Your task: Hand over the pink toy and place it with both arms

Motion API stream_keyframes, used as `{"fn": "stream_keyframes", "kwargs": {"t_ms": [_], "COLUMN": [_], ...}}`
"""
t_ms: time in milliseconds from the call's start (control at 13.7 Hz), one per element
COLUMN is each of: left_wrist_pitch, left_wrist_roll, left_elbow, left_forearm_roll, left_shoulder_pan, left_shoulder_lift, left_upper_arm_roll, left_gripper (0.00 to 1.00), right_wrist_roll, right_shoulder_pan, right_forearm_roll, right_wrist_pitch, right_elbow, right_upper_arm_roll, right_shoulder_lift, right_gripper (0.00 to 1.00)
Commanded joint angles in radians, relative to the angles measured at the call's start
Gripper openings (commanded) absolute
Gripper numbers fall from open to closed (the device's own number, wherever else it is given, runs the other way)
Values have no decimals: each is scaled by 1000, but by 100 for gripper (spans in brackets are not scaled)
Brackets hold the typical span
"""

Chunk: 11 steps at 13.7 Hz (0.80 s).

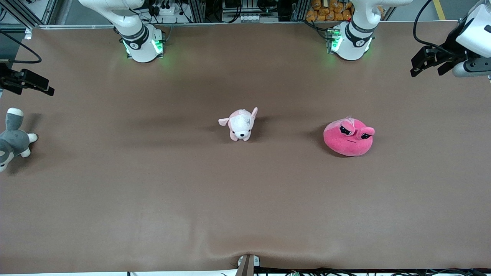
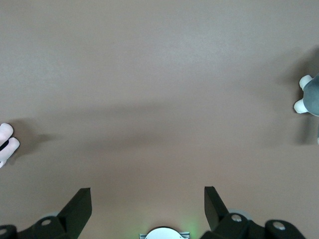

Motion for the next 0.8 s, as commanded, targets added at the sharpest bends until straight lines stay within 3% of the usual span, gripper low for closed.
{"fn": "stream_keyframes", "kwargs": {"t_ms": [0, 291, 729], "left_wrist_pitch": [7, -35, -36], "left_wrist_roll": [16, 14, -1], "left_elbow": [-3, 93, 84], "left_forearm_roll": [-10, -1, -15], "left_shoulder_pan": [12, 4, -6], "left_shoulder_lift": [-8, 64, 72], "left_upper_arm_roll": [-9, -6, -23], "left_gripper": [75, 75, 75], "right_wrist_roll": [-8, -5, -5], "right_shoulder_pan": [-15, -17, -12], "right_forearm_roll": [-6, 0, 1], "right_wrist_pitch": [-13, -15, -16], "right_elbow": [8, 13, 24], "right_upper_arm_roll": [9, 11, 12], "right_shoulder_lift": [-3, -5, -5], "right_gripper": [100, 100, 100]}}
